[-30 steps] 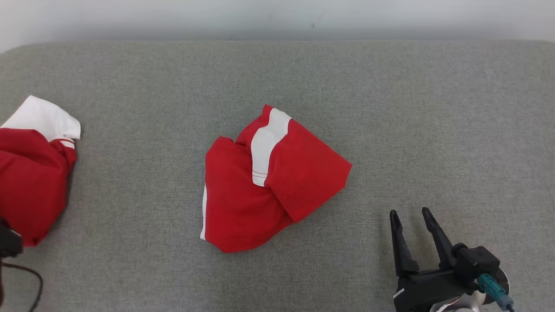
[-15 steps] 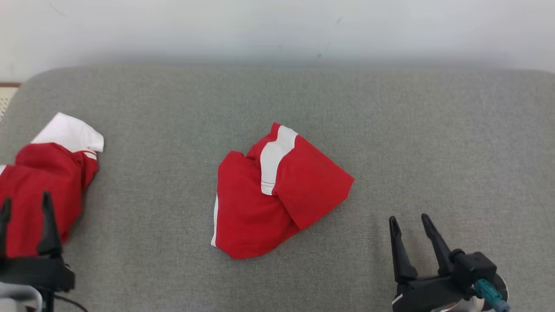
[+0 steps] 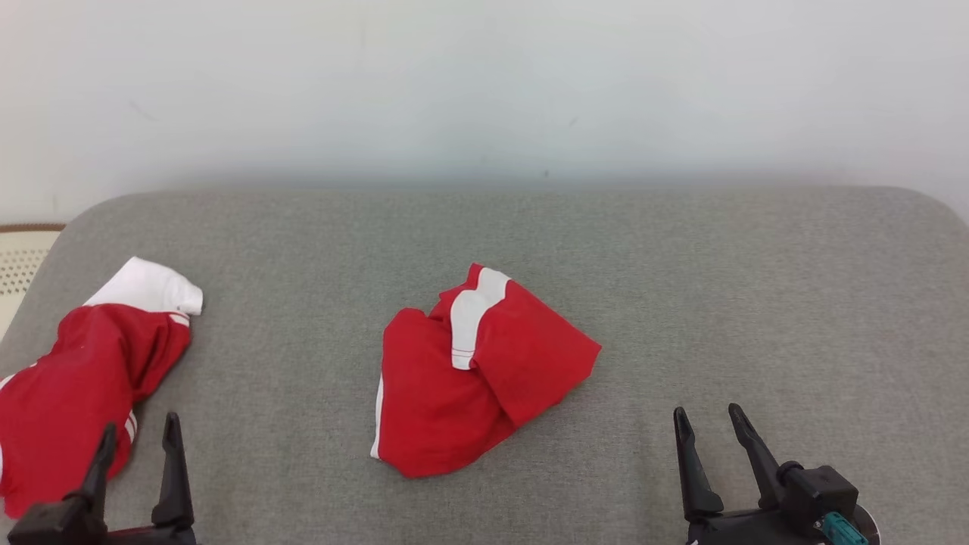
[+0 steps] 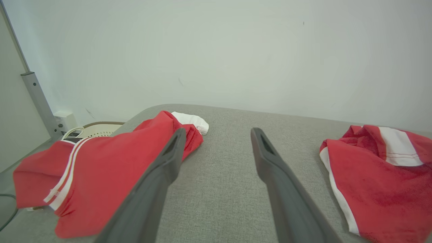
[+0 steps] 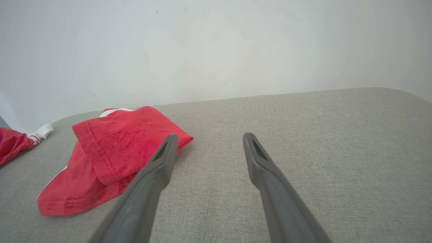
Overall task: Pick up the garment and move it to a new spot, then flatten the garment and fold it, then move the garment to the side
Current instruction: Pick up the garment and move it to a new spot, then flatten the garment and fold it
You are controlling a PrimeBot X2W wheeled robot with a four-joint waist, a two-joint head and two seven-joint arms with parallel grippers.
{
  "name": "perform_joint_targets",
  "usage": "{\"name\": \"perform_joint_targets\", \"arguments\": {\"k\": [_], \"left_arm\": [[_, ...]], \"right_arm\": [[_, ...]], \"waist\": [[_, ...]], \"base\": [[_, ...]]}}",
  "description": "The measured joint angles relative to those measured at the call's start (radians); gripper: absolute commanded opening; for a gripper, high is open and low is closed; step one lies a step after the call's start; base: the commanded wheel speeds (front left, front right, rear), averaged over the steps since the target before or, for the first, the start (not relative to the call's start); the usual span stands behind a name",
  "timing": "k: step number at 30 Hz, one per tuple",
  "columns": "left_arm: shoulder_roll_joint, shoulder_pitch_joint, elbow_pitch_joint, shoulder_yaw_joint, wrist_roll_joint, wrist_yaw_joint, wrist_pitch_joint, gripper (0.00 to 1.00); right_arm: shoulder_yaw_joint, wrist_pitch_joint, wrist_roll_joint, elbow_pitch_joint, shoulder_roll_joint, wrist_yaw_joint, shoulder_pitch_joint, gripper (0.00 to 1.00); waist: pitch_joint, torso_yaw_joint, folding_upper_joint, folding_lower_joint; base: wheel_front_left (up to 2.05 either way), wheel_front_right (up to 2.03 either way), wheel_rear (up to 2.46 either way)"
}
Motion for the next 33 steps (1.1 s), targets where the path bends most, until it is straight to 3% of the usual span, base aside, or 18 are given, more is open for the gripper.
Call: {"name": "perform_joint_targets", "arguments": {"k": [6, 20, 33], "left_arm": [[-0.030, 0.049, -0.044, 0.000, 0.025, -0.017, 0.000, 1.00], [-0.068, 0.164, -0.074, -0.043, 0.050, -0.011, 0.000, 1.00], [-0.072, 0.173, -0.054, -0.092, 0.051, -0.026, 0.000, 1.00]], "right_arm": [[0.012, 0.000, 0.020, -0.005, 0.001, 0.000, 0.008, 1.00], [0.032, 0.000, 0.015, -0.003, 0.001, 0.000, 0.040, 1.00], [0.095, 0.000, 0.020, 0.009, 0.001, 0.000, 0.023, 1.00]], "waist": [[-0.017, -0.030, 0.0000, 0.0000], [-0.053, -0.099, 0.0000, 0.0001], [-0.033, -0.049, 0.0000, 0.0001]], "base": [[0.00, 0.00, 0.00], [0.00, 0.00, 0.00], [0.00, 0.00, 0.00]]}}
